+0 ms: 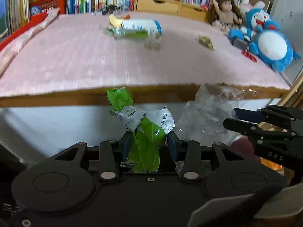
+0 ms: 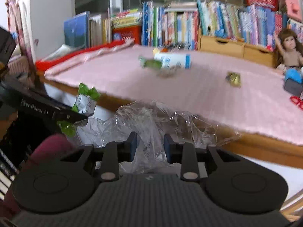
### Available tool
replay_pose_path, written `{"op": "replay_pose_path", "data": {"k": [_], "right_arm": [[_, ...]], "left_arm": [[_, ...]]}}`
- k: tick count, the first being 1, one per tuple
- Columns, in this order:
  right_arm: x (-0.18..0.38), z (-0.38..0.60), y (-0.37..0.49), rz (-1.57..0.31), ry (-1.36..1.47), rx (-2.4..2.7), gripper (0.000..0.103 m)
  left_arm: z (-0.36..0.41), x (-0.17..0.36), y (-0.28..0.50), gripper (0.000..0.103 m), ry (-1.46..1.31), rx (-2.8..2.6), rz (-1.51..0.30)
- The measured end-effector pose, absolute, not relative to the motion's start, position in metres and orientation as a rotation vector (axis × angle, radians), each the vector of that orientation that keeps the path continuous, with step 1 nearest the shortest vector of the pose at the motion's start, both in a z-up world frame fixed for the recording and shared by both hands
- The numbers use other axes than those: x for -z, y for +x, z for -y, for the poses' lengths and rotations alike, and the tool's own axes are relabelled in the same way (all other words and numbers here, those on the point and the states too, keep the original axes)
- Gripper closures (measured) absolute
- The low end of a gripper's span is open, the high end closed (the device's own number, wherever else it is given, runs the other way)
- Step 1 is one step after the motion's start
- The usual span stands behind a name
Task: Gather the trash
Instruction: 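Carry green wrapper and clear plastic bag down over the black trash bag, then open both tools to drop wrapper and plastic into the trash bag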
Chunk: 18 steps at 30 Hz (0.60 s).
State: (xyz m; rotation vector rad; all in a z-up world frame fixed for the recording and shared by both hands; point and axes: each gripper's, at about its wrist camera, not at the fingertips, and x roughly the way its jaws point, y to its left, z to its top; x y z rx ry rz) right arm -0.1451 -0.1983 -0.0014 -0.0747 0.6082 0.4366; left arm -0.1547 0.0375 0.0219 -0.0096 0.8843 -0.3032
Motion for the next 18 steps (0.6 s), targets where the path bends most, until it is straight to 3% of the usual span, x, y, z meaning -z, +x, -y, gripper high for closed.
{"op": "replay_pose_path", "data": {"k": [18], "right_arm": [[0.063, 0.143, -0.143, -0.763, -0.395, -0.662, 0.065]], "left_arm": [[-0.018, 0.034, -0.153, 0.063, 0.165, 0.365, -1.081]]}}
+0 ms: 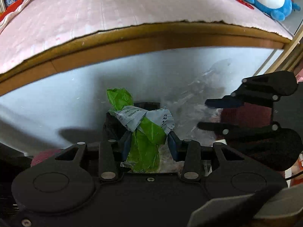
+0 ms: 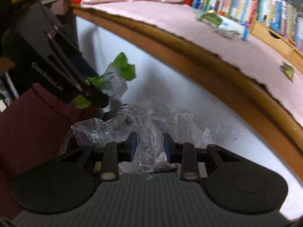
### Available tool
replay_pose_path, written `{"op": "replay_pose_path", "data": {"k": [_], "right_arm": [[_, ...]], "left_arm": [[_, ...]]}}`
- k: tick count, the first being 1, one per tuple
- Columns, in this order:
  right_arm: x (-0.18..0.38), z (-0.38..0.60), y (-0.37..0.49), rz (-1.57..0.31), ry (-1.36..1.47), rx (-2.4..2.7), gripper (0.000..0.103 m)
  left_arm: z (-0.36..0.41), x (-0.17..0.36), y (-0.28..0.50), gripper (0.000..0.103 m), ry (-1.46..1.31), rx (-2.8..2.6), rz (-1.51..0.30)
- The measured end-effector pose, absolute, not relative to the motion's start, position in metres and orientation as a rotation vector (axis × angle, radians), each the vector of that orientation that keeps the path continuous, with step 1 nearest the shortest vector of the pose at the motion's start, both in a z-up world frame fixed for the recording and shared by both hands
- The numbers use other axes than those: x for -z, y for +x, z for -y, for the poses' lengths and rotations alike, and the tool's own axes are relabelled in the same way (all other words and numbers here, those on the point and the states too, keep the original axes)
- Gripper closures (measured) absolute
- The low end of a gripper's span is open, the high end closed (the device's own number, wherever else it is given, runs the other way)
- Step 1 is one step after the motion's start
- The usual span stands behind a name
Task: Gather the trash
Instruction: 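Open both tools to drop wrapper and plastic into the trash bag, then raise both tools back over the bed toward the gold wrapper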
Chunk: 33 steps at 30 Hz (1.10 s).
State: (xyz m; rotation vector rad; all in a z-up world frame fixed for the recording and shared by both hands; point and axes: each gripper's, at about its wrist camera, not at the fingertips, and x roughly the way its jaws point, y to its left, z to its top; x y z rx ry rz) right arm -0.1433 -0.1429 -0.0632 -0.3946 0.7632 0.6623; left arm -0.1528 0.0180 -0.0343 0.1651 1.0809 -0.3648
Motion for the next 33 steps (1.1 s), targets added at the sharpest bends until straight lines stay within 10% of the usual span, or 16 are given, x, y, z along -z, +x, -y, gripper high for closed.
{"op": "replay_pose_path", "data": {"k": [8, 33], "right_arm": [[0.067, 0.135, -0.133, -0.756, -0.403, -0.708, 0.038], [0.009, 0.172, -0.115, -0.631, -0.141, -0.621, 0.031]], "left_arm": [[-0.017, 0.039, -0.143, 0.061, 0.171, 0.349, -1.095], [-0.031, -0.029, -0.145, 0.027, -0.018, 0.319, -0.819]]}}
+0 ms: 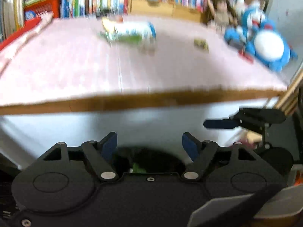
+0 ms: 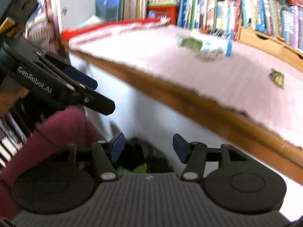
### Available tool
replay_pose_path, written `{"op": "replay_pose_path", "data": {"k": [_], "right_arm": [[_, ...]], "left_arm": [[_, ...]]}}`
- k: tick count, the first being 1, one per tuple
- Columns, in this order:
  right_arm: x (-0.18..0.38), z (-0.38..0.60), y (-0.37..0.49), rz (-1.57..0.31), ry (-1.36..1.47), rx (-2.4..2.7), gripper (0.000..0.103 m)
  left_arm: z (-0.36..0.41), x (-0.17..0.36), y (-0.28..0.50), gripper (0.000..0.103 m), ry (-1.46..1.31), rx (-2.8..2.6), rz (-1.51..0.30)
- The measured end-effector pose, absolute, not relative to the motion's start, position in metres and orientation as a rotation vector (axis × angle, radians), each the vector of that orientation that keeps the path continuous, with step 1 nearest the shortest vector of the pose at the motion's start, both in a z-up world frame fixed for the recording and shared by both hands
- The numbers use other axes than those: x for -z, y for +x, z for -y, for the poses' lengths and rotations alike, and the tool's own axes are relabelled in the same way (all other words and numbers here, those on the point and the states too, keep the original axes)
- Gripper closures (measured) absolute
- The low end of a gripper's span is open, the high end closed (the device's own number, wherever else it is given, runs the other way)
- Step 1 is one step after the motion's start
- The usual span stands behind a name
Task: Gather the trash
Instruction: 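Raise both tools back over the bed toward the gold wrapper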
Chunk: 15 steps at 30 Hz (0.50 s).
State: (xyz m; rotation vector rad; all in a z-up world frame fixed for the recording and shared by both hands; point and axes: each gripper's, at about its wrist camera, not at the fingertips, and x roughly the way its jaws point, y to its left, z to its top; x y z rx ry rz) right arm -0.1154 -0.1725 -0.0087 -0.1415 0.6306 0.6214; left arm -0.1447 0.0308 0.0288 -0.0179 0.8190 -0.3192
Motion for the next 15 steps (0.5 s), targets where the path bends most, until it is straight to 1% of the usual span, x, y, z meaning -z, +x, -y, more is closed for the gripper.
{"op": "replay_pose_path", "data": {"k": [3, 8, 12, 15], "right_arm": [[-0.009, 0.184, -0.109, -0.561, -0.076, -0.579, 0.029], [-0.033, 0.201, -0.085, -0.460, -0.055, -0.446, 0.024], [-0.044, 0.217, -0.059, -0.423, -0.043, -0.337, 0.020], [-0.046, 0.231, -0.039, -0.415, -0.033, -0.259, 0.018]], "left_arm": [[-0.036, -0.048, -0.135, 0.023, -0.069, 0.296, -0.736], [-0.035, -0.067, -0.106, 0.020, -0.102, 0.234, -0.635], [-0.035, -0.077, -0.072, 0.017, -0.125, 0.180, -0.548], [-0.032, -0.077, -0.040, 0.016, -0.137, 0.160, -0.524]]}}
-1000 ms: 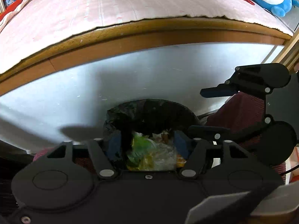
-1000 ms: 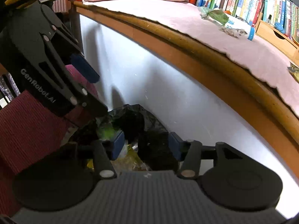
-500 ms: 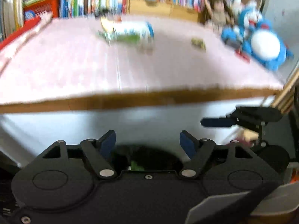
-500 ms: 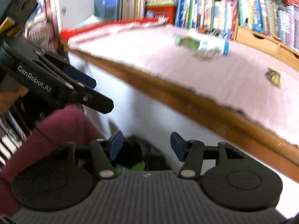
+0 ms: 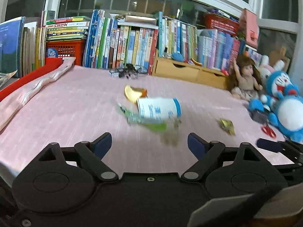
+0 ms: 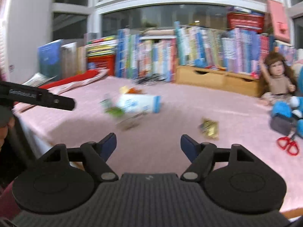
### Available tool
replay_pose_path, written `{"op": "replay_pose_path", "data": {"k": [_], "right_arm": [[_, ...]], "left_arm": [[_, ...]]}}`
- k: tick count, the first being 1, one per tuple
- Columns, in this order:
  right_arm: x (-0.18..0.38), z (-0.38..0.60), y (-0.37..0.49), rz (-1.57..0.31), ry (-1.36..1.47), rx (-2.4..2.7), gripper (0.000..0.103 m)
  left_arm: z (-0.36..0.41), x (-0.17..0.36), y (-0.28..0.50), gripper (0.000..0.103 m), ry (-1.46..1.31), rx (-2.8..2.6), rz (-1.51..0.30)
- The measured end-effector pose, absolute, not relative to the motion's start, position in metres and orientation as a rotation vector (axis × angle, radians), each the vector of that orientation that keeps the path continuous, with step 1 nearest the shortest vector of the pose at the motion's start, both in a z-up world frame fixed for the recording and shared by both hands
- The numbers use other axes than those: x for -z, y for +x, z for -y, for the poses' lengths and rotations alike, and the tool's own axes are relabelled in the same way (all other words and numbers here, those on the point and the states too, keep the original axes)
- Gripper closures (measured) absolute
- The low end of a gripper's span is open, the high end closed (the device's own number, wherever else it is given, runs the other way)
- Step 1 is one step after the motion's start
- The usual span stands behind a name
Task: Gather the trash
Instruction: 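Raise both tools back over the bed toward the gold wrapper, then grasp gold foil wrapper with right tool while left tool grasps green plastic strip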
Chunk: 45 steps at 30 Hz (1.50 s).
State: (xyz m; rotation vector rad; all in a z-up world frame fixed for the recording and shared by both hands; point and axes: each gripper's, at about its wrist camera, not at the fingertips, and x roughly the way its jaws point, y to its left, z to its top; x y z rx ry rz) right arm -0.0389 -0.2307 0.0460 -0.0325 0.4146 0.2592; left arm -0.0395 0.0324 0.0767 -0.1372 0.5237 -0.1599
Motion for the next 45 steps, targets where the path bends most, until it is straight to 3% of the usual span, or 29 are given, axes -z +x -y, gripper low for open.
{"op": "replay_pose_path", "data": {"k": [7, 16, 19, 22, 24, 25, 26, 28, 45], "right_arm": [[-0.037, 0.262, 0.017, -0.463, 0.073, -0.120, 0.018], [-0.021, 0.286, 0.081, -0.552, 0.150, -0.013, 0.018], [-0.014, 0.287, 0.093, -0.580, 0.152, 0.001, 0.018], [-0.007, 0.286, 0.102, -0.605, 0.146, 0.008, 0.018], [-0.002, 0.285, 0.106, -0.620, 0.149, 0.009, 0.024], [0.001, 0.284, 0.108, -0.634, 0.152, 0.002, 0.037], [0.002, 0.283, 0.108, -0.633, 0.144, 0.006, 0.048], [0.001, 0.279, 0.106, -0.633, 0.105, 0.013, 0.069], [-0.028, 0.257, 0.057, -0.541, 0.105, -0.161, 0.069]], "left_arm": [[-0.039, -0.061, 0.036, 0.012, -0.294, 0.054, -0.496], [-0.049, -0.028, 0.103, 0.012, -0.433, -0.027, -0.629], [-0.045, -0.021, 0.113, 0.015, -0.410, -0.020, -0.636], [-0.040, -0.014, 0.118, 0.026, -0.407, -0.023, -0.658], [-0.037, -0.009, 0.120, 0.037, -0.403, -0.028, -0.655], [-0.035, -0.009, 0.119, 0.043, -0.387, -0.030, -0.643], [-0.033, -0.007, 0.120, 0.059, -0.375, -0.026, -0.652], [-0.030, -0.006, 0.119, 0.070, -0.349, -0.033, -0.652], [-0.039, -0.046, 0.037, 0.073, -0.318, 0.020, -0.487]]}}
